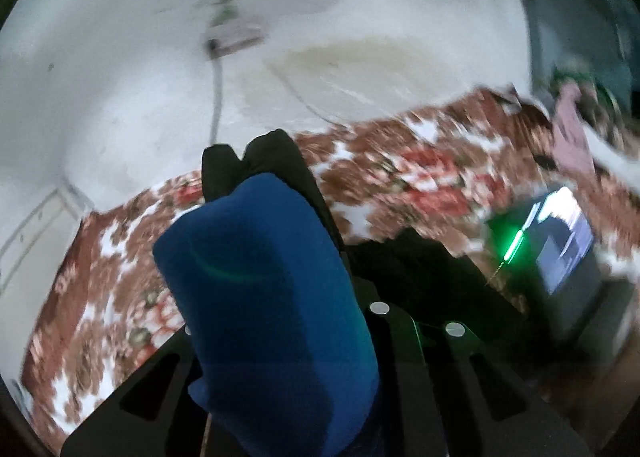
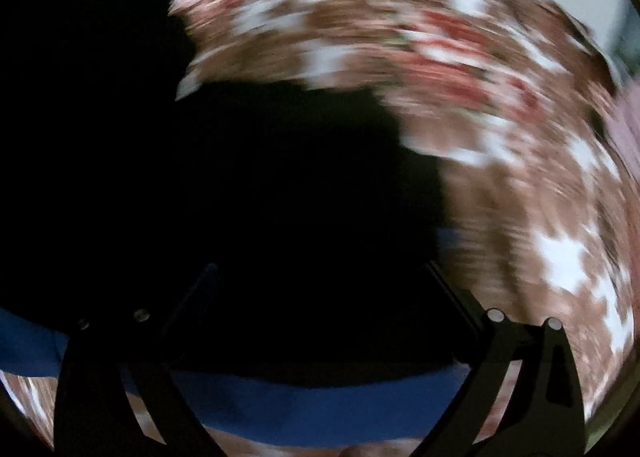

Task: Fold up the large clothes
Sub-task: 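Lift the folded jacket bundle with the left tool while the right tool holds its other end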

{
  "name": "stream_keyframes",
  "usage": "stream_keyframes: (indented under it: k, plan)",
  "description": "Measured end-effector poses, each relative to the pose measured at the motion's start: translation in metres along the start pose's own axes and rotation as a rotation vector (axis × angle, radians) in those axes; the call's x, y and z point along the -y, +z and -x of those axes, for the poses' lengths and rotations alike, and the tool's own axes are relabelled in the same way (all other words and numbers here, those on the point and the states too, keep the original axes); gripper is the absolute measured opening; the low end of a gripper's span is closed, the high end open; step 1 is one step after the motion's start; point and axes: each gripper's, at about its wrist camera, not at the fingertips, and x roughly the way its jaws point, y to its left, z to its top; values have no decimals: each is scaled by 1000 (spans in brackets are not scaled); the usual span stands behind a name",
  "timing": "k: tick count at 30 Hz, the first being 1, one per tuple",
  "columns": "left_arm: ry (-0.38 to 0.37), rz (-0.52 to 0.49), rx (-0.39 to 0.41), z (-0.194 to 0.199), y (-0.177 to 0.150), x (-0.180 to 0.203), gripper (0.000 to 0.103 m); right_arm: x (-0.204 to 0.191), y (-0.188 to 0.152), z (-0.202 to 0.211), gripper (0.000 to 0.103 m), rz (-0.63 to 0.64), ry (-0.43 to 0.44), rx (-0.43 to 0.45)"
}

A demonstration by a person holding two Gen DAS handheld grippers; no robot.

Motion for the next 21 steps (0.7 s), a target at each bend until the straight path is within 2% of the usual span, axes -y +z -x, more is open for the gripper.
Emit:
stream_keyframes:
  k: [4,6,8,10,13,15,16,21]
  plan:
    - [8,-195,-56,-22,-16,64,10,72,13,10,98,-49,-63,-5]
    - [8,-294,-77,-32,-32,94,11,95,24,19,98,-49,-59,9]
    - [10,-384,-95,-39,-50,120,11,105,37,34,98,-29,-16,26]
    - [27,-465,-112,-45,-66,138,11,105,49,44,98,-26,89,26]
    - [71,-604,-125,-53,-93,162,11,92,62,49,98,-46,311,-5]
    - [86,-645,-125,-55,-100,170,11,75,70,39,98,-22,401,-63]
    - [91,-655,-124,-55,-102,172,11,61,73,26,98,12,429,-118]
    - [85,-653,-116,-54,-100,169,12,20,78,-11,98,93,451,-215]
